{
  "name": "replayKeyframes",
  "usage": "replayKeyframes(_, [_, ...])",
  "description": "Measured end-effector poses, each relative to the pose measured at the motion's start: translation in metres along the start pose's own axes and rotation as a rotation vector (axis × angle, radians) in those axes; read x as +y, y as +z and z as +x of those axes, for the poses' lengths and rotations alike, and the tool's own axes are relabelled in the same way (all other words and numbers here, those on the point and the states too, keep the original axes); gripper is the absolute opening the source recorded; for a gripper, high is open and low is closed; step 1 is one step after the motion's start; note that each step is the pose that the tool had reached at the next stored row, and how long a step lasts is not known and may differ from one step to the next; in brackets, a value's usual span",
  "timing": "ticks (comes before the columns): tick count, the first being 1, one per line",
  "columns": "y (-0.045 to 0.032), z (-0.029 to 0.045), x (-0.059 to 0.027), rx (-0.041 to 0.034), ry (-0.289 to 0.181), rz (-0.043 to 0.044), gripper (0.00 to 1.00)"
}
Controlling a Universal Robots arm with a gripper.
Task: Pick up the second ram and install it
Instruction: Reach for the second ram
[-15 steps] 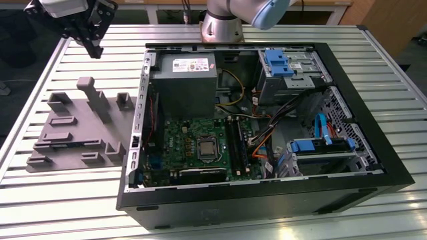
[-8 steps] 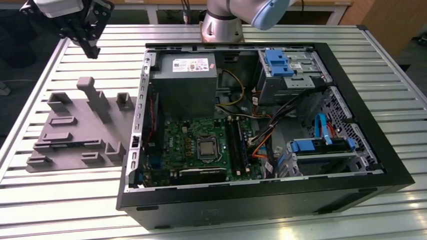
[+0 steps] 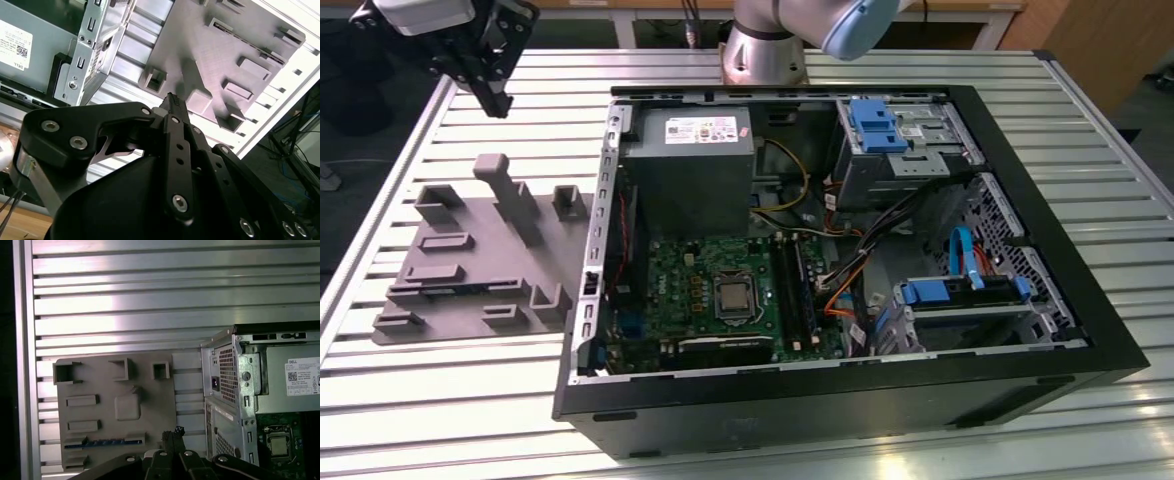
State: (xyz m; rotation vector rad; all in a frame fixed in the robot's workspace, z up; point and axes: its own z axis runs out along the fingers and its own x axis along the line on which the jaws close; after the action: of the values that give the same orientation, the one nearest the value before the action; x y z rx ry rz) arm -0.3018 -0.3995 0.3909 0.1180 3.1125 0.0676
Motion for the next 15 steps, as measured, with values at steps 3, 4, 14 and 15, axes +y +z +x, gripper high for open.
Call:
replayKeyframes(3, [0.0,0.0024,-0.0002,0.0,0.0,0.0,0.11])
replayKeyframes(4, [0.0,0.0031,-0.0002,0.0,0.0,0.0,0.11])
replayKeyframes(14, [-0.0001,0.0115,-0.0009,0.0,0.0,0.0,0.11])
replayKeyframes(15, [-0.0001,0.0123,-0.001,0.0,0.0,0.0,0.11])
